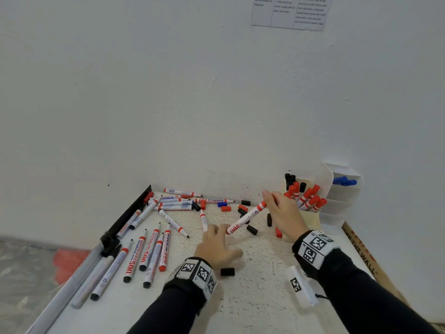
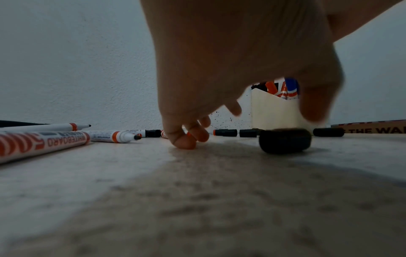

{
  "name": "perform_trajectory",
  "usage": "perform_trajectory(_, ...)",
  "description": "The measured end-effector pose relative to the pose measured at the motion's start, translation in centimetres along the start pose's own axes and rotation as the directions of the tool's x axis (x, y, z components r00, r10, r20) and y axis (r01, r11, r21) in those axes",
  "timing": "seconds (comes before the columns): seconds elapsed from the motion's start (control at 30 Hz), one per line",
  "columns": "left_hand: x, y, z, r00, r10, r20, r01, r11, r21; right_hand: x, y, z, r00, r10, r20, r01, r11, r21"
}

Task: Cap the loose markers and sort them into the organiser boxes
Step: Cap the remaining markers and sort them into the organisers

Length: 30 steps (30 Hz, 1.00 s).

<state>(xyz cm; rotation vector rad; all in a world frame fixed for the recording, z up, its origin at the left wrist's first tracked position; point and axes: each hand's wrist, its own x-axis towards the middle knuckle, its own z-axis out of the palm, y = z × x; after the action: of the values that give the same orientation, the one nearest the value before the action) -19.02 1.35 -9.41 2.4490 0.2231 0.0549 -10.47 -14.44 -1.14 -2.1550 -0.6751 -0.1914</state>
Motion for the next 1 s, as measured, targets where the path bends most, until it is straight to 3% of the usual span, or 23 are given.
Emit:
perform_trajectory(0.07, -0.4, 0.1, 0.0, 0.984, -0.046, 0.17, 0.013, 0.981, 0.196, -0.2, 0.3, -0.7, 1.0, -0.003, -0.019, 0.002, 1.0, -0.02)
perform_trajectory(0.17, -0.7, 0.2, -0.3, 0.967, -0.061, 0.249, -0.017, 0.953, 0.301, -0.6, 0.8, -1.5, 0.999, 0.015, -0.037, -0.015, 1.0, -0.004)
perform_trajectory(0.33, -0.3, 0.1, -0.3, 0.966, -0.071, 0.248, 0.058, 0.997, 0.059, -1.3, 1.6, -2.0, 0.997, 0.047, -0.052, -0.047, 0.999, 0.005)
perform_trajectory(0.43, 0.0, 0.1, -0.4, 0.984, -0.059, 0.165, 0.059, 0.998, 0.009, -1.6, 1.7, -2.3, 0.997, 0.057, -0.045, -0.058, 0.998, -0.016)
perform_trajectory(0.5, 0.2, 0.3, -0.4, 0.998, -0.058, 0.034, 0.059, 0.998, -0.032, -1.8, 2.0, -2.5, 0.996, 0.065, -0.056, -0.066, 0.998, -0.012)
perform_trajectory(0.6, 0.5, 0.4, -0.3, 0.978, -0.107, -0.179, 0.078, 0.984, -0.159, -1.9, 2.5, -2.7, 0.994, 0.087, -0.066, -0.089, 0.996, -0.018)
perform_trajectory(0.67, 0.6, 0.2, -0.5, 0.963, -0.11, -0.247, 0.068, 0.982, -0.175, -1.9, 2.7, -2.9, 0.993, 0.093, -0.077, -0.094, 0.996, -0.009)
perform_trajectory(0.77, 0.6, -0.3, -0.3, 0.969, -0.082, -0.235, 0.093, 0.995, 0.034, -1.5, 2.4, -3.6, 0.986, 0.061, -0.157, -0.054, 0.997, 0.046)
perform_trajectory(0.87, 0.2, -0.5, 0.3, 0.972, -0.187, -0.142, 0.219, 0.94, 0.263, -0.3, 1.7, -5.1, 0.96, 0.03, -0.278, -0.014, 0.998, 0.061)
perform_trajectory(1.0, 0.3, -0.8, 0.6, 0.954, -0.24, -0.178, 0.285, 0.91, 0.302, 1.7, 1.4, -7.5, 0.91, 0.053, -0.41, -0.032, 0.998, 0.059)
